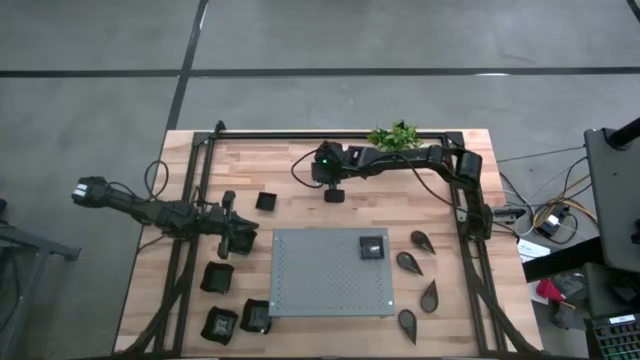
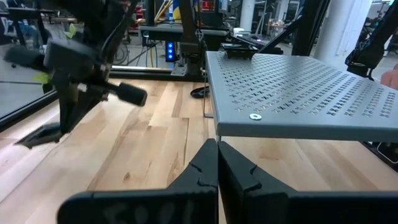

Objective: Pick & Place Mini shaped plates
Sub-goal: Stack the square plate on top of the square plate on the shelf

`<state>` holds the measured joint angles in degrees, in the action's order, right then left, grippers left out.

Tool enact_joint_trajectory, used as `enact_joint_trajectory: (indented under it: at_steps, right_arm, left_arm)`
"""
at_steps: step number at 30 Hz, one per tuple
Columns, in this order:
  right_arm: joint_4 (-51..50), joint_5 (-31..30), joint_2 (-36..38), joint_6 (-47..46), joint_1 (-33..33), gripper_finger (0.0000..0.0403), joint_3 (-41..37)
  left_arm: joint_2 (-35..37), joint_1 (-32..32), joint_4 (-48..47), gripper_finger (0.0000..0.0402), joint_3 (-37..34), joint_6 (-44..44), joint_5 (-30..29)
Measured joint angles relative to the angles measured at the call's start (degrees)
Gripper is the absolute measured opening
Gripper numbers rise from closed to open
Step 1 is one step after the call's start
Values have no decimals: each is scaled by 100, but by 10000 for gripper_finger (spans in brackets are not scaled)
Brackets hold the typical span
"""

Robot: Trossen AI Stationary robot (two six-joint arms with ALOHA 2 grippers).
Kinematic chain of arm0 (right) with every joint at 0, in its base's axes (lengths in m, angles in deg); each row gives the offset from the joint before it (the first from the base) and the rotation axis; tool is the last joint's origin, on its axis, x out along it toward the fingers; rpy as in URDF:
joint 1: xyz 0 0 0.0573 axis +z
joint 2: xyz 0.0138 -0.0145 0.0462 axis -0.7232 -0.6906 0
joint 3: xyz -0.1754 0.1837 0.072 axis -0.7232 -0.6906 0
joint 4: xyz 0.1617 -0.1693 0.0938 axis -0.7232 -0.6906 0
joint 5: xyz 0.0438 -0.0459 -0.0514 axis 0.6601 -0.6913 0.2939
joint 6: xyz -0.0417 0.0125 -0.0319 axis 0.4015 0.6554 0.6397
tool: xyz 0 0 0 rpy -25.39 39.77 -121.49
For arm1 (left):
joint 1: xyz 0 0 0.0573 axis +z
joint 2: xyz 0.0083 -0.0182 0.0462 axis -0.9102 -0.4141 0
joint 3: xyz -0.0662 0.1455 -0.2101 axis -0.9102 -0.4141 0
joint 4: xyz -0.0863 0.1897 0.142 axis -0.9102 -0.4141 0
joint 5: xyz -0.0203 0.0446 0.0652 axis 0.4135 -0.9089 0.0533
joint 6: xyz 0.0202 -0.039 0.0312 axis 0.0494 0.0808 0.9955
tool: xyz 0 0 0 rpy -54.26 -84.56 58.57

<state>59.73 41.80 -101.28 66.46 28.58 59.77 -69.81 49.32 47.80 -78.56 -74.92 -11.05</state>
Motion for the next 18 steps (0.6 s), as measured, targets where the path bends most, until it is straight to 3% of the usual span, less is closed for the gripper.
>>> enact_joint_trajectory:
  at_steps: [18]
  right_arm:
    - [-1269, -433, 1614, -514, 590, 8, 0]
  left_arm:
    - [0, 1, 0, 0, -1, 2, 0]
